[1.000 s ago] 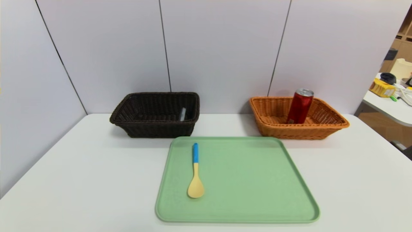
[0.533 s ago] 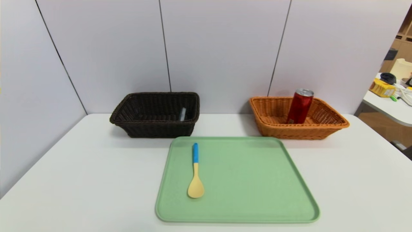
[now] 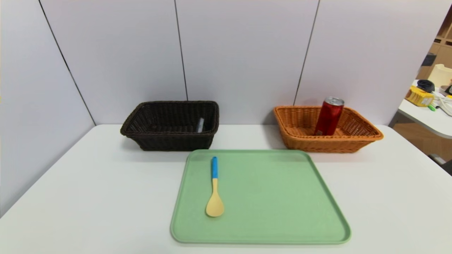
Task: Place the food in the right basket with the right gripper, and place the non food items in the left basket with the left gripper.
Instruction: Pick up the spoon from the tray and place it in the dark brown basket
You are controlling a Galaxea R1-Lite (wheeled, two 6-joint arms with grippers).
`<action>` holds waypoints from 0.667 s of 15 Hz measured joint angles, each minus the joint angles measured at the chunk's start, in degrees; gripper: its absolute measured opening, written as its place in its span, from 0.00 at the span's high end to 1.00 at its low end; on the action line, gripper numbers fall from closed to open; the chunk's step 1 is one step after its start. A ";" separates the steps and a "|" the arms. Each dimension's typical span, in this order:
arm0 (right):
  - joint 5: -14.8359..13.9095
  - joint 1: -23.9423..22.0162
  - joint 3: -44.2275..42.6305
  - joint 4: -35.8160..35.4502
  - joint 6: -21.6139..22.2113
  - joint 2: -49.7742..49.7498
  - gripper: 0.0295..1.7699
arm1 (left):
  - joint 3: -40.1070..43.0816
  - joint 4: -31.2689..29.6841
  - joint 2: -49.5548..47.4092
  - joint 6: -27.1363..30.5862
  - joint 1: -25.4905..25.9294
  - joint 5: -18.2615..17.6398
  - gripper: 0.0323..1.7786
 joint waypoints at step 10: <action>0.00 0.00 0.00 -0.02 -0.02 0.01 0.04 | -33.10 14.07 43.19 6.60 -15.62 -0.44 0.05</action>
